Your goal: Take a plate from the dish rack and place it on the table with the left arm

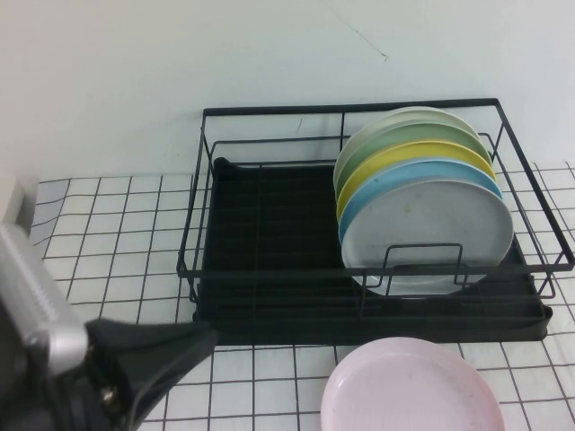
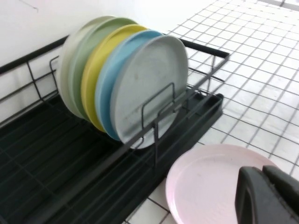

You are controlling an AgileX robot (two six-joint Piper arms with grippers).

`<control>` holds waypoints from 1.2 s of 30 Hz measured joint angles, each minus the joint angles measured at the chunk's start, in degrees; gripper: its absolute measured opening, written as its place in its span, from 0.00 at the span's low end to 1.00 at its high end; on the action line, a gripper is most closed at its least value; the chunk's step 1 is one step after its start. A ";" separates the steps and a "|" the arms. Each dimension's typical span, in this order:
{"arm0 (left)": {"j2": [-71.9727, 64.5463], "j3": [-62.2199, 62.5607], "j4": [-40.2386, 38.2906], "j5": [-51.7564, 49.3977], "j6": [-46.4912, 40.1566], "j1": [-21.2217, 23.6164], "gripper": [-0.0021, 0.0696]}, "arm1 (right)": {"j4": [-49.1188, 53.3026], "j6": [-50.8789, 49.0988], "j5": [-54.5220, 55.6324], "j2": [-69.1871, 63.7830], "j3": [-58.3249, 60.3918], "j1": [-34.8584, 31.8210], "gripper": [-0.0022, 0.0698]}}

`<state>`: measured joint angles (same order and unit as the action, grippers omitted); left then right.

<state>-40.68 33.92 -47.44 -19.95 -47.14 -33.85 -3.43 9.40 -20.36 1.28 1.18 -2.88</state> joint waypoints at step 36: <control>41.02 -35.20 31.00 18.57 28.75 26.61 0.03 | 0.00 0.00 0.00 0.00 0.00 0.00 0.03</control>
<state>0.35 -1.28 -16.44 -1.38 -18.40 -7.24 -3.43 9.40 -20.36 1.28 1.18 -2.88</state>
